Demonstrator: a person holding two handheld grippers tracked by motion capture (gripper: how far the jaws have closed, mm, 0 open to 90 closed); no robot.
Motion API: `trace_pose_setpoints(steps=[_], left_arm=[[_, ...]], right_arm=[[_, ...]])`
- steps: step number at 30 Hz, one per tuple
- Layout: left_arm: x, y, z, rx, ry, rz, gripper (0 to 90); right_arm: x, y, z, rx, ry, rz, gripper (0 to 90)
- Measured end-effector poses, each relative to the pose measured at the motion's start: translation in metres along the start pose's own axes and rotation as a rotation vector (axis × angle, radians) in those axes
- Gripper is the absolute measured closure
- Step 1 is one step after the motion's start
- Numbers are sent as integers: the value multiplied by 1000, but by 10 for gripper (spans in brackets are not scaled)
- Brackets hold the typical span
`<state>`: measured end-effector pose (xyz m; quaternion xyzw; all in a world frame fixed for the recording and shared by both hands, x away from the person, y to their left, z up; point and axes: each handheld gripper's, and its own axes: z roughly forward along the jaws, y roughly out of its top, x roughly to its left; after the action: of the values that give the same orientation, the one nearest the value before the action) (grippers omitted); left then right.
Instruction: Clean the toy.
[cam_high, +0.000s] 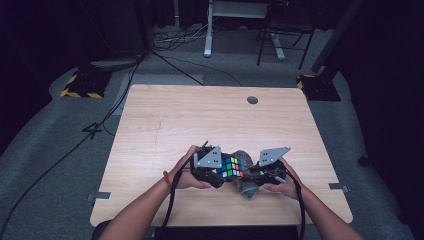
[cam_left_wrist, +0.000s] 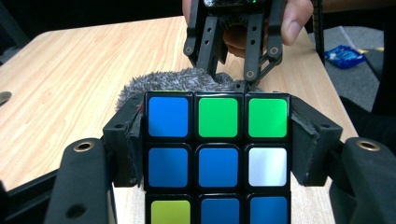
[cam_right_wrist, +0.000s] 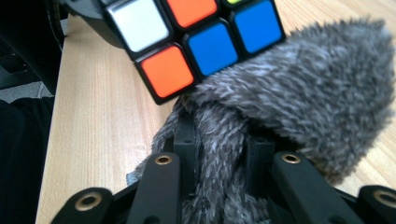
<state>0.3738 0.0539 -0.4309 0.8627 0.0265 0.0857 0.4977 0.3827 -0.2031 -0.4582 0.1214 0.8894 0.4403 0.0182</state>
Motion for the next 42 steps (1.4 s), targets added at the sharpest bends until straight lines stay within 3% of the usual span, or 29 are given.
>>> trace_pose_setpoints(steps=[7, 15, 20, 24, 33, 36, 42], left_arm=[[5, -4, -1, -14, -8, -33, 329], [8, -10, 2, 29, -30, -50, 327], [5, -13, 10, 78, -24, -32, 330], [5, -10, 7, 57, -22, -23, 334], [0, -3, 3, 30, -22, -9, 336], [1, -3, 2, 24, -19, -12, 336], [6, -4, -1, 26, 20, -7, 336]], right_arm=[[-2, -1, -11, -65, 4, 12, 729], [-2, 2, -22, -108, -11, 4, 729], [0, 5, -25, -132, -20, 1, 730], [1, 6, -27, -133, -40, -10, 730], [-1, 3, -20, -73, -50, 1, 730], [-2, 2, -14, -31, -57, 0, 730], [-9, -4, -3, 44, -50, 62, 728]])
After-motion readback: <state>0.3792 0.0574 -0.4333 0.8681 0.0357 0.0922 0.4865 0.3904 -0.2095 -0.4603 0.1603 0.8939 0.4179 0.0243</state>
